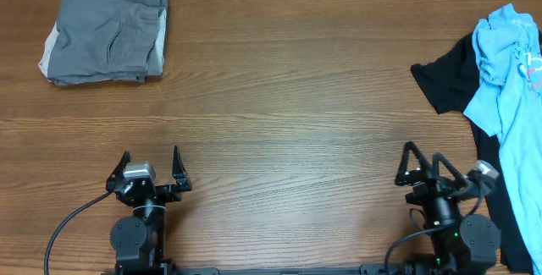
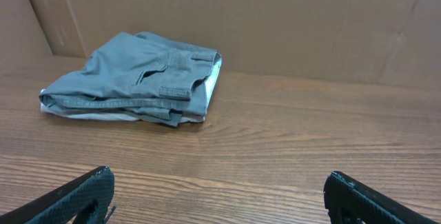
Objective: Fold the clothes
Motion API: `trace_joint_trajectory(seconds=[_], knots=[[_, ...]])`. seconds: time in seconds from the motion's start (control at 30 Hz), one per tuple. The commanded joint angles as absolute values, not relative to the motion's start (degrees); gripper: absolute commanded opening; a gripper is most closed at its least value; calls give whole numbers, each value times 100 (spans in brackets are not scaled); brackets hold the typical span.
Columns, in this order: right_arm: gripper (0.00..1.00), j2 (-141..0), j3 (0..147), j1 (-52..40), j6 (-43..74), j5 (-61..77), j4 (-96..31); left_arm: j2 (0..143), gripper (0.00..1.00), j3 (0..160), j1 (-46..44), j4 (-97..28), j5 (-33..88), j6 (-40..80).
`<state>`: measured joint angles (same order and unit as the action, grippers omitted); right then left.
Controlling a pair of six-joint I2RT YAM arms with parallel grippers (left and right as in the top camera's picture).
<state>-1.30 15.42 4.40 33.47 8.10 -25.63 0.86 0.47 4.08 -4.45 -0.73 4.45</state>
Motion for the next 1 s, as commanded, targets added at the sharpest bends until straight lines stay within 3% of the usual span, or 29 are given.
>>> trace_joint_trajectory(seconds=[0.0,0.5,0.77,0.97], knots=[[100,-16,1170,447,2633,1210,-2294,25,100,27,373,-429,-148,405],[100,-16,40,123,2484,799,-276,25,100,27,373,-429,-148,405],[100,-16,45,-27,1015,777,-220,25,100,27,373,-429,-148,405],[100,-16,45,-27,733,755,-416,25,100,27,373,-429,-148,405]])
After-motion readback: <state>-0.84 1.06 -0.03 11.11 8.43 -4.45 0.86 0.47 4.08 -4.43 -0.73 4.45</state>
